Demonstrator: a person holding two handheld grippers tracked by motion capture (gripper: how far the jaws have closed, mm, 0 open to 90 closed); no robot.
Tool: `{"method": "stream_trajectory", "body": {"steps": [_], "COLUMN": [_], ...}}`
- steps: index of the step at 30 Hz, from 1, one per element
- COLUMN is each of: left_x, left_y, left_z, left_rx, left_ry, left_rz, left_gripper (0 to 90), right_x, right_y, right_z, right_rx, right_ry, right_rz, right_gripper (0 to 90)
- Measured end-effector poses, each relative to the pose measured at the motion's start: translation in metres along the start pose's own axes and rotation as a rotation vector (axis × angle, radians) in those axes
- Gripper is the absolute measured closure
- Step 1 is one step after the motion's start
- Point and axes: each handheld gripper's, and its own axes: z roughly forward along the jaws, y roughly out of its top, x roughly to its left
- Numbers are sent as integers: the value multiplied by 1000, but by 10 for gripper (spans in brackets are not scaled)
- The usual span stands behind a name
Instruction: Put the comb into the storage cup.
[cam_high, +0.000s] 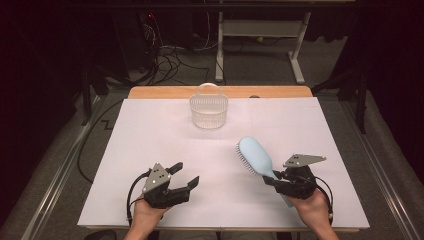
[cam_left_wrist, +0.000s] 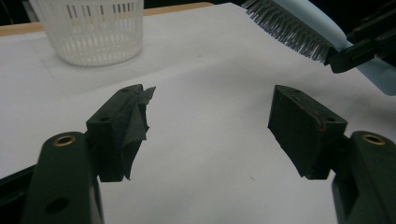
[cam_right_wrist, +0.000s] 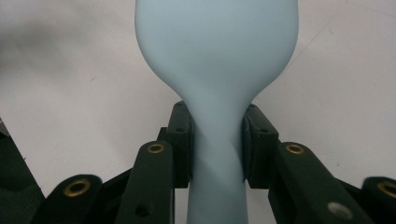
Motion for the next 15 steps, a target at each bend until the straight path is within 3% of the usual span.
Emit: {"method": "stream_trajectory", "body": {"steps": [15], "left_x": [-15], "left_y": [13], "left_z": [29], "left_rx": [19], "left_ry": [-68], "left_rz": [20], "left_gripper": [270], "right_x": [7], "right_y": [1], "right_z": [1], "right_rx": [-11], "right_ry": [6], "right_rz": [-18], "right_gripper": [700]}}
